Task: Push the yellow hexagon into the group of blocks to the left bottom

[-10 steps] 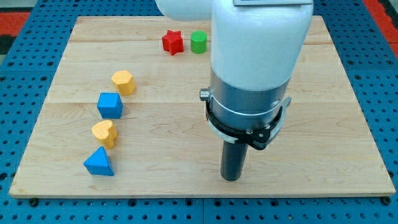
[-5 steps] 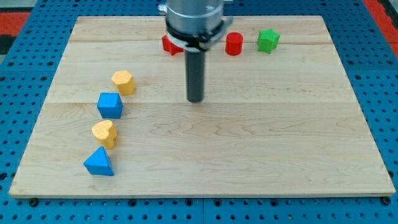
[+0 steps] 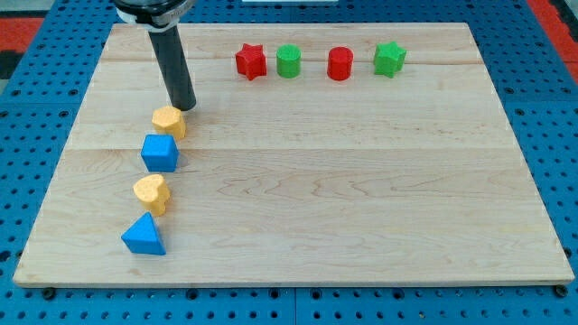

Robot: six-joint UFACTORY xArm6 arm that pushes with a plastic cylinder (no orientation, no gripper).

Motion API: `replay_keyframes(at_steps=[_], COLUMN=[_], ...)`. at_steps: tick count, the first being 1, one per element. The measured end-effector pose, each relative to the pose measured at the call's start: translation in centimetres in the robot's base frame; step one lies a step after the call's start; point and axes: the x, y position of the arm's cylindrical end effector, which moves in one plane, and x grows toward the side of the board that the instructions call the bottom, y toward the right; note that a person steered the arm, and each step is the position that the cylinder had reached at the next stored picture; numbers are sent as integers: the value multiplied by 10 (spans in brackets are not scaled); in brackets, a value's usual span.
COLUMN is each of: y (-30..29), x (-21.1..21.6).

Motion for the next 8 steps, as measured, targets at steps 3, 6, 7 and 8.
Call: replay_keyframes(at_steps=[3,6,7,8], y=[-10,-10,-10,-6], x=[34,96,95,81])
